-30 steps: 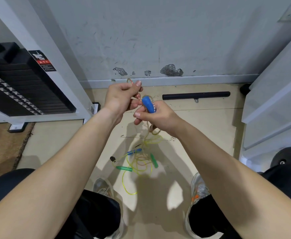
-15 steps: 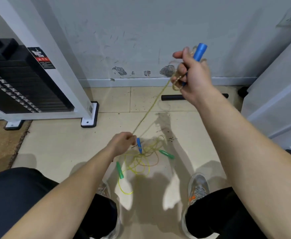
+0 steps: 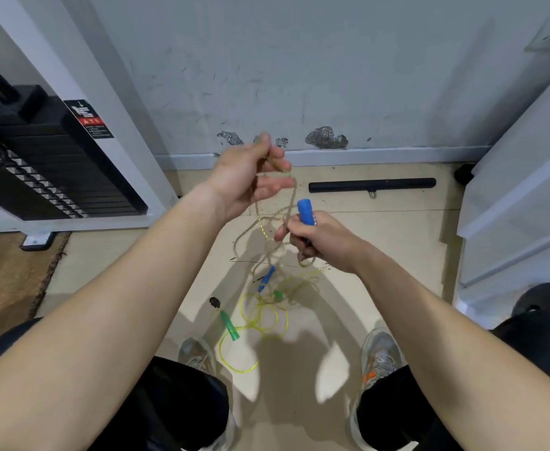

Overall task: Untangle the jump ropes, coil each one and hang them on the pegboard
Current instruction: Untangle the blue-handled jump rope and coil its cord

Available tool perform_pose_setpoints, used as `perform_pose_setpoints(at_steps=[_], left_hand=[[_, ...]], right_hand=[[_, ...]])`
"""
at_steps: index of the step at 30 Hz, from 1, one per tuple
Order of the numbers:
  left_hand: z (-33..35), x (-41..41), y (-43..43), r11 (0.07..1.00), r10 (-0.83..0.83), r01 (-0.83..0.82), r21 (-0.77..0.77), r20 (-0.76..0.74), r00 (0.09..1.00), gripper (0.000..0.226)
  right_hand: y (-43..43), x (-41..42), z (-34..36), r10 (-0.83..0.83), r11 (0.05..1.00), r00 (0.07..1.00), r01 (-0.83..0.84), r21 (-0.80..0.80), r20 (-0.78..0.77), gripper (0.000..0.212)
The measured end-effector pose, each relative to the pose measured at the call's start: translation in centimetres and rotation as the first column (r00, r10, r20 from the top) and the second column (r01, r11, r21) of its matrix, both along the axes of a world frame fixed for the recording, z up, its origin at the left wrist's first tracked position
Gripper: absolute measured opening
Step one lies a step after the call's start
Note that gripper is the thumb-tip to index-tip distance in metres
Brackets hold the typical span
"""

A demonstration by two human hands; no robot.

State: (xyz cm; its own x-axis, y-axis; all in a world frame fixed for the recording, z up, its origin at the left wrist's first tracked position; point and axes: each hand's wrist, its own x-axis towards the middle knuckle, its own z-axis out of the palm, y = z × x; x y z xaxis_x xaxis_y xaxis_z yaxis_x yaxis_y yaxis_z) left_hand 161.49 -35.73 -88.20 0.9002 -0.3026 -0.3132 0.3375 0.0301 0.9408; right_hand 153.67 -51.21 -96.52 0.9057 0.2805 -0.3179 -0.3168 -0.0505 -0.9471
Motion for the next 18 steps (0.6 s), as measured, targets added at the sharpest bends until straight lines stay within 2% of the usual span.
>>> perform_pose_setpoints(at_steps=[3, 5, 8, 10, 13, 16, 18], left_hand=[[1.1, 0.7, 1.2, 0.971, 0.186, -0.192, -0.144, -0.057, 0.981, 0.035], [0.8, 0.6, 2.1, 0.960, 0.207, -0.217, -0.178, -0.073, 0.976, 0.043], [-1.4, -0.9, 2.5, 0.991, 0.131, -0.132, 0.023, 0.030, 0.991, 0.058], [-3.5, -2.2, 2.4, 0.986, 0.091, -0.105, 0.131, 0.105, 0.990, 0.055], [-6.1, -4.3, 2.2, 0.982, -0.066, 0.037, 0.183, 0.156, 0.986, 0.050], [-6.6, -5.7, 1.6, 0.958, -0.263, 0.239, 0.160, 0.150, 0.953, 0.053], [-6.4, -6.3, 1.3, 0.916, -0.383, 0.352, 0.191, 0.158, 0.910, 0.036]], right_hand=[[-0.2, -0.1, 1.0, -0.027, 0.990, 0.999, 0.031, 0.141, -0.028, 0.039], [-0.3, 0.1, 1.7, 0.010, 0.989, 1.000, -0.008, 0.150, -0.013, 0.036], [0.0, 0.9, 3.2, -0.055, 0.961, 0.998, 0.055, 0.272, -0.006, 0.035], [0.1, 1.5, 4.5, -0.139, 0.909, 0.990, 0.141, 0.392, -0.034, 0.036], [0.1, 2.4, 6.5, -0.164, 0.811, 0.977, 0.213, 0.545, -0.139, 0.037], [0.3, 2.7, 7.7, -0.175, 0.762, 0.968, 0.248, 0.598, -0.178, 0.040], [0.1, 3.0, 8.7, -0.209, 0.731, 0.966, 0.258, 0.632, -0.153, 0.042]])
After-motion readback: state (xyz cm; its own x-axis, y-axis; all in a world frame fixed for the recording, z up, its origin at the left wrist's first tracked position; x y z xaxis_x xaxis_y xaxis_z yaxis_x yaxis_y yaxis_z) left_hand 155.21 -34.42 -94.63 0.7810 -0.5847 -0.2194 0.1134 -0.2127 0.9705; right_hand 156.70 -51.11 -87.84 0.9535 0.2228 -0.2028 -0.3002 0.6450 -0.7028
